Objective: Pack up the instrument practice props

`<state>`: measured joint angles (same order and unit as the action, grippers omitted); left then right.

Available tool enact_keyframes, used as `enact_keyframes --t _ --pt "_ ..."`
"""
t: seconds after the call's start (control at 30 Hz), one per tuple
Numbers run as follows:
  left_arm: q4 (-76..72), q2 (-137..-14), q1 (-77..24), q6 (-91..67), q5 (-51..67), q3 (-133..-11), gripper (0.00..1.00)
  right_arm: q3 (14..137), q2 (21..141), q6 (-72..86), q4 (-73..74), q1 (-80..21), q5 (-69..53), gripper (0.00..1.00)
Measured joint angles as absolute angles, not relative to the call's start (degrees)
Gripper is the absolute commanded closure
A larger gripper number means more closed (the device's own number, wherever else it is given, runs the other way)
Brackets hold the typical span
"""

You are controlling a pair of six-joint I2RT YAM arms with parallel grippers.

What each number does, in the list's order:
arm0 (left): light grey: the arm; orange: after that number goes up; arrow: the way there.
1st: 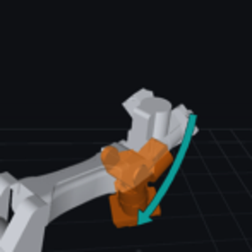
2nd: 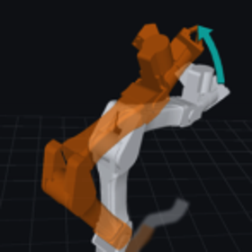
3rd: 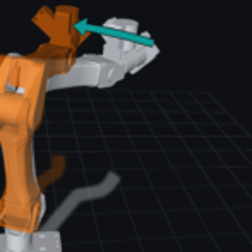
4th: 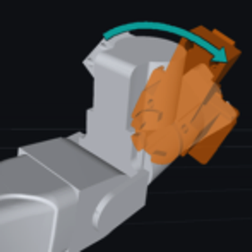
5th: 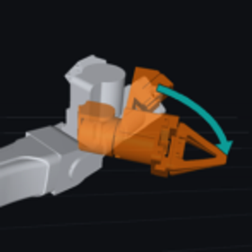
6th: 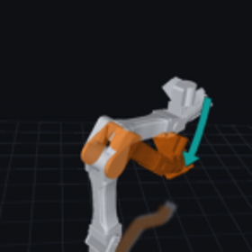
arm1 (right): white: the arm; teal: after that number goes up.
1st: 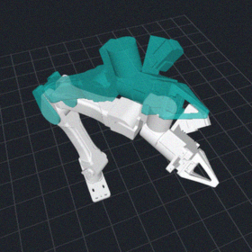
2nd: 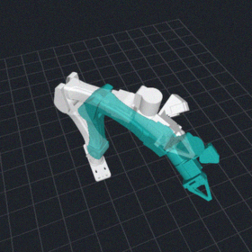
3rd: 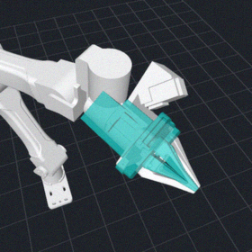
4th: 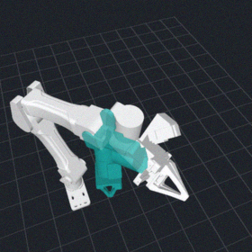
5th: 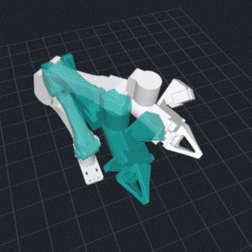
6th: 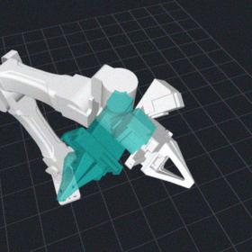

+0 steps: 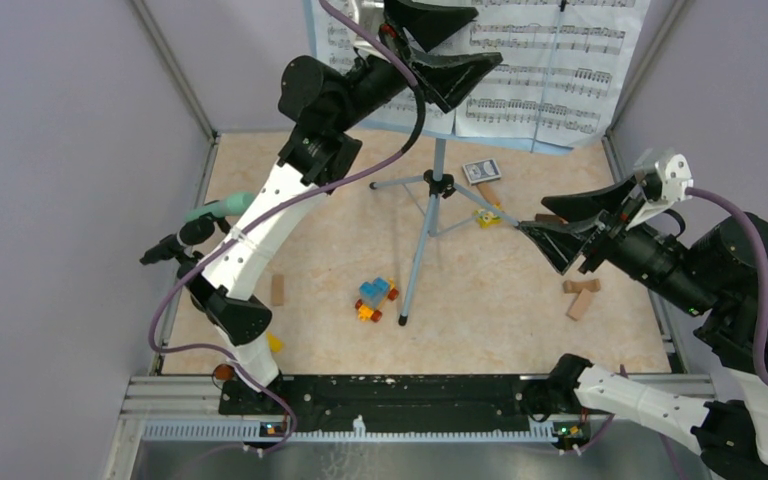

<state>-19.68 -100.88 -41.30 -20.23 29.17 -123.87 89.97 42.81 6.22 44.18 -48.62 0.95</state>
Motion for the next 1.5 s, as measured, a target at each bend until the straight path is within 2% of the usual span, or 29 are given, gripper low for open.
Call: enact_keyframes --t 0.2,0.53,0.93,1.5 --pt "-19.68 -101.03 -41.30 -21.02 31.51 -123.79 0.13 89.23 42.76 6.35 44.01 -48.62 0.75 0.44" --pt "-19.86 -99.00 -41.43 -18.59 30.17 -119.37 0.02 88.49 42.76 6.63 44.07 -48.62 0.71 0.44" --pt "-22.79 -94.21 -41.34 -15.68 23.09 -118.02 0.02 88.05 42.76 6.63 43.97 -48.62 0.54 0.44" --pt "-22.28 -97.91 -40.91 -16.93 21.47 -121.80 0.02 87.74 42.35 6.63 44.07 -48.62 0.51 0.44"
